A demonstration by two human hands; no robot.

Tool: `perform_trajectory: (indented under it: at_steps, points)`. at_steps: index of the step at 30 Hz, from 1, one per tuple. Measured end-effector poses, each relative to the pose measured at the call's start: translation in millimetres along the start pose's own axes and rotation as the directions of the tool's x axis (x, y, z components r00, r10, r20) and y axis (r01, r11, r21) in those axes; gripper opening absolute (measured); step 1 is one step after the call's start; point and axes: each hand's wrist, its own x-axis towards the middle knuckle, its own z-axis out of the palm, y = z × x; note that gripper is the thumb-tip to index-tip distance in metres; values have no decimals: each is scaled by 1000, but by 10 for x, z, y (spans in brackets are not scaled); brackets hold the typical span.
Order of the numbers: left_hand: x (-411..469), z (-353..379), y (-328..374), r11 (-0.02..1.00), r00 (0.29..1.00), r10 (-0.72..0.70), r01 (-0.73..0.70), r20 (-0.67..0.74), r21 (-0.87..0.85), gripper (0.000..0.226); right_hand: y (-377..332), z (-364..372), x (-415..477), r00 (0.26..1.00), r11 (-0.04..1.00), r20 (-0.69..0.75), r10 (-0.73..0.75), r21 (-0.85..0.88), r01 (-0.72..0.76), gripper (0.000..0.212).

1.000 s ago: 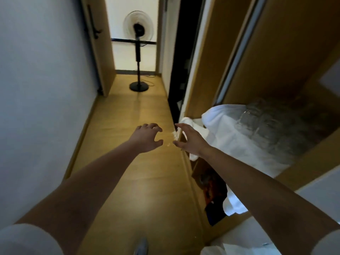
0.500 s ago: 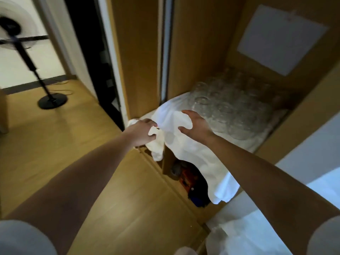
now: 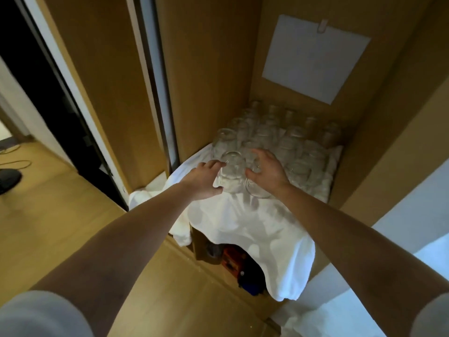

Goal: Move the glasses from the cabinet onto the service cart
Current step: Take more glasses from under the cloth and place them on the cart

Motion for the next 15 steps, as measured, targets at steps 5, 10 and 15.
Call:
perform_trajectory:
  at_steps: [5, 10, 15]
  points:
    - [463, -67, -39, 998, 998, 51, -50, -27, 30, 82, 119, -63, 226, 999, 1000, -46, 20, 21, -19, 53]
    - [876, 8, 13, 984, 982, 170, -174, 77, 42, 86, 228, 17, 220, 989, 993, -91, 115, -17, -117, 59]
    - [1067, 59, -84, 955, 954, 280, -289, 110, 70, 80, 173, 255, 103, 951, 950, -77, 300, -62, -305, 66]
